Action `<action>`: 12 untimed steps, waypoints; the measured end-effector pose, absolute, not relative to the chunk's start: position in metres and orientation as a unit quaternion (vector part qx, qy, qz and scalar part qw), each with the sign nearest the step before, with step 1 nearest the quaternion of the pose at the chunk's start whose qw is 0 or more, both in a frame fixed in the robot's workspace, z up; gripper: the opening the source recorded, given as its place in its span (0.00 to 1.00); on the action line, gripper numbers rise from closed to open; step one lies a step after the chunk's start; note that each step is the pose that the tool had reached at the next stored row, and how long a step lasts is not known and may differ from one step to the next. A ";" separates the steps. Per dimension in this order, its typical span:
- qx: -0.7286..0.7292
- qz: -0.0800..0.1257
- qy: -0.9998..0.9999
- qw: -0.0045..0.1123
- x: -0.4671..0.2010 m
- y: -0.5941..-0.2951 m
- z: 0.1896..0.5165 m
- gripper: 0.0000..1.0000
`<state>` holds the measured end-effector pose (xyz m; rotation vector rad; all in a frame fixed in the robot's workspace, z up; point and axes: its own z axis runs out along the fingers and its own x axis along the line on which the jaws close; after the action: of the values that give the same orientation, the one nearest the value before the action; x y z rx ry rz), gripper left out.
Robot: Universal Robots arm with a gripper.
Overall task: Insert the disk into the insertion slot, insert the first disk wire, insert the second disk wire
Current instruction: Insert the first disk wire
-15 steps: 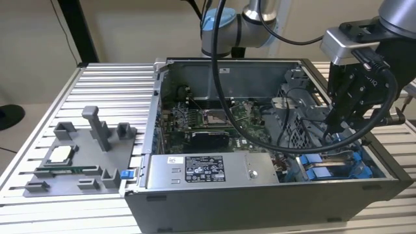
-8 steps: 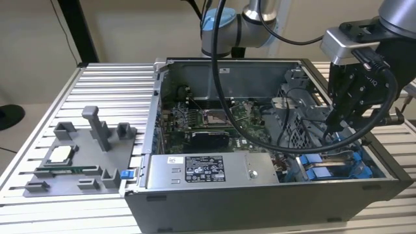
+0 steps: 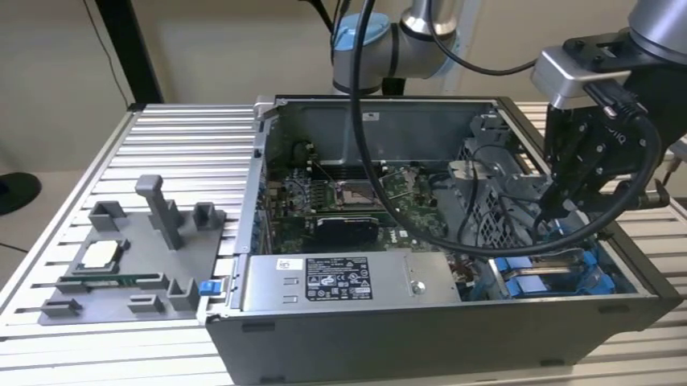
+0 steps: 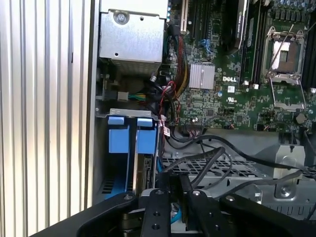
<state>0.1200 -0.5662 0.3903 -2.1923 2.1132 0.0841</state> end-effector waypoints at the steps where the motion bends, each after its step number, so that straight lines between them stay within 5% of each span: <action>1: -0.719 0.028 0.693 0.048 0.120 -0.567 0.390 0.00; 12: -0.717 0.031 0.694 0.051 0.128 -0.583 0.388 0.00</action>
<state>0.1283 -0.5826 0.3876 -2.1818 2.1131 0.0945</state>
